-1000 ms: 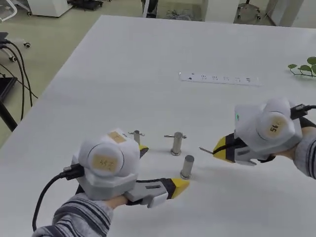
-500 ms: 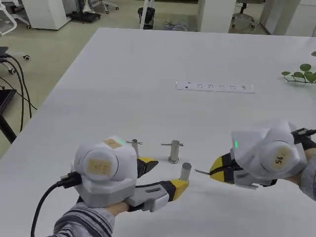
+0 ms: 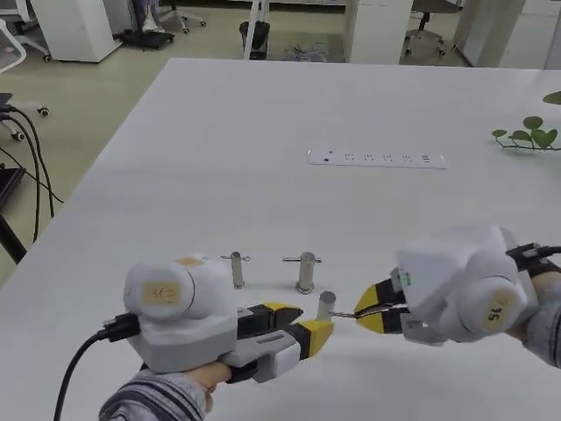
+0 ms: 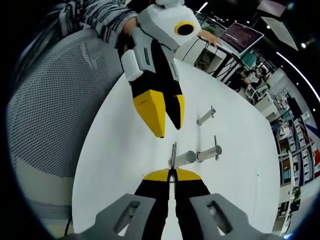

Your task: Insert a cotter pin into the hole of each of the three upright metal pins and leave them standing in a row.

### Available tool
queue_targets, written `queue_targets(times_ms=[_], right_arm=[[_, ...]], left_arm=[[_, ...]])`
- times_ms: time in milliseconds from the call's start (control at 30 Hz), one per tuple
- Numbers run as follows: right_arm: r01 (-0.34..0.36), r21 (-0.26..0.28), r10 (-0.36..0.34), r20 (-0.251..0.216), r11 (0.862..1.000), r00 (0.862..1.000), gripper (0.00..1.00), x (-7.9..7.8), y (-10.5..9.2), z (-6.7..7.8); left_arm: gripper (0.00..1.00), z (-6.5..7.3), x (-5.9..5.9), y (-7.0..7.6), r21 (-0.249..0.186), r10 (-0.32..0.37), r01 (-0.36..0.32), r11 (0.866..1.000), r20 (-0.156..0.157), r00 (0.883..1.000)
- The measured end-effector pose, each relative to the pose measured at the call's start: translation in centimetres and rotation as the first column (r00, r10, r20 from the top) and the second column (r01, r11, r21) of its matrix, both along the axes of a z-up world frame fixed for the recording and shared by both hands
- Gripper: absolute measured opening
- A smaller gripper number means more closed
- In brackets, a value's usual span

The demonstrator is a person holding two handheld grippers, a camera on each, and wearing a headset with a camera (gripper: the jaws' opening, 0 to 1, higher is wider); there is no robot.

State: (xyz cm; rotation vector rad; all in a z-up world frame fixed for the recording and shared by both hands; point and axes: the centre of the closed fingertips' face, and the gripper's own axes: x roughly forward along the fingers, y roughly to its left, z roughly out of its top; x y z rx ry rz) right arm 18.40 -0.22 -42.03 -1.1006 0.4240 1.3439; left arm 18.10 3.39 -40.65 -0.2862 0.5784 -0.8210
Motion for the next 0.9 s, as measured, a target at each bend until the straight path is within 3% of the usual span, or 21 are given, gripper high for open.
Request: queue_targets(times_ms=[200,900], right_arm=[[-0.033,0.008,0.033,0.009,0.999,0.999,0.0,-0.7,0.9,0.3],[-0.032,0.064,0.032,-0.005,0.997,0.999,0.0,-1.1,2.0,1.0]], left_arm=[[0.14,0.3,-0.2,-0.5,-0.079,0.007,-0.01,0.997,-0.04,0.999],[0.0,0.6,-0.4,-1.1,-0.137,-0.008,-0.002,0.991,-0.072,0.997]])
